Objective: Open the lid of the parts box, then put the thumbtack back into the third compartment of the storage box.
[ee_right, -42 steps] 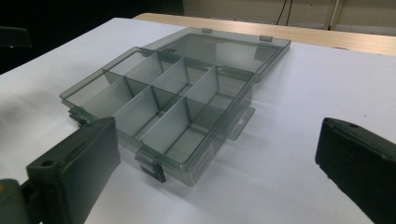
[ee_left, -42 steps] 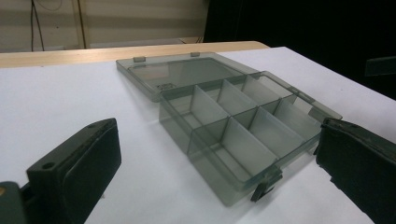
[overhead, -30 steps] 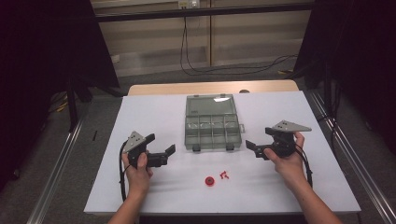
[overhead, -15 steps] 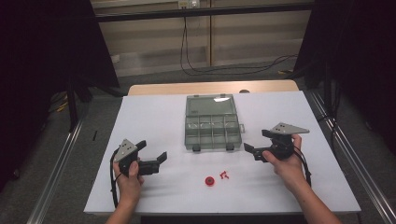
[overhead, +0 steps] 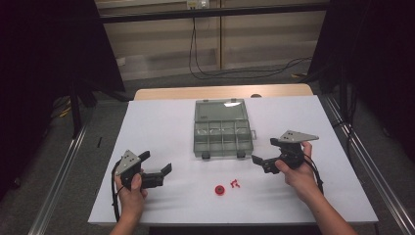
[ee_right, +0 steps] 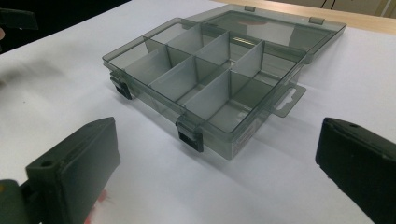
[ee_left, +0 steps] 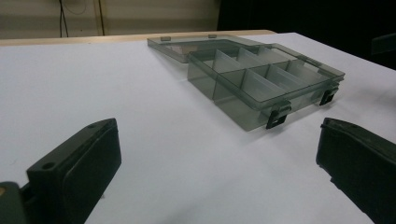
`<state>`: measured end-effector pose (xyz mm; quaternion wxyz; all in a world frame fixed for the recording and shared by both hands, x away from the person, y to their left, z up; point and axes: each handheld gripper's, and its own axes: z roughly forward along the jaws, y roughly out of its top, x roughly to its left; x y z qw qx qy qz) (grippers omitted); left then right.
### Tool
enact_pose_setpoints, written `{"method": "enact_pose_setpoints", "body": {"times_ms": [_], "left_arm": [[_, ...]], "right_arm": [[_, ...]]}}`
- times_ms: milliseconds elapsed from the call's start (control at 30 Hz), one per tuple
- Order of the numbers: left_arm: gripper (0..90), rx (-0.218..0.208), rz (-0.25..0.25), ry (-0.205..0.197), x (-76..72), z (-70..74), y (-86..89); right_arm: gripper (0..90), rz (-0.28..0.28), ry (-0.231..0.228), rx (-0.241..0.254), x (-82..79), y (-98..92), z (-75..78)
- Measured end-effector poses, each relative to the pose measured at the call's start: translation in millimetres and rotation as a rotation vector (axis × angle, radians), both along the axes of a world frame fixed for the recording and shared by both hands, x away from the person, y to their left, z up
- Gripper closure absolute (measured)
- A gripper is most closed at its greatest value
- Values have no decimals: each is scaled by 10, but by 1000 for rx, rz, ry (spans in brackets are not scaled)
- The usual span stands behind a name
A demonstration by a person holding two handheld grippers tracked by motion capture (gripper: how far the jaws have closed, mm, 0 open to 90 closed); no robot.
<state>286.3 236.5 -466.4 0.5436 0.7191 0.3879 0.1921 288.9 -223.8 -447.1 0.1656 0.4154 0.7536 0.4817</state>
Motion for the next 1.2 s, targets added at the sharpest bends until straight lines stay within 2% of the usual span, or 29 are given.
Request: {"method": "enact_pose_setpoints", "body": {"times_ms": [67,200,367,500,667,733,933,967,1067,1133,1200], "left_arm": [[1,-15,3,5,5,-12,-8],[3,-4,1,8,9,-27,-3],[4,-31,0,11,16,-49,1],[6,-25,6,16,26,-64,9],[13,-10,0,8,19,-68,-21],[17,-1,-5,8,23,-68,-20],[21,-2,2,10,30,-73,-36],[21,8,-1,10,32,-72,-31],[23,0,6,12,34,-73,-41],[23,11,3,11,32,-71,-35],[23,2,7,11,34,-74,-41]], "right_arm": [[0,3,-2,-3,2,7,-6],[0,9,4,-5,-11,31,10],[0,17,3,-12,-15,57,18],[0,40,11,-15,-24,94,18],[89,102,46,-14,-53,178,13],[127,123,46,-18,-64,220,3],[269,126,68,-38,-118,294,-29],[292,133,68,-42,-133,304,-35],[367,156,68,-49,-158,337,-52],[394,175,70,-52,-167,367,-64],[420,190,75,-56,-181,401,-75]]}}
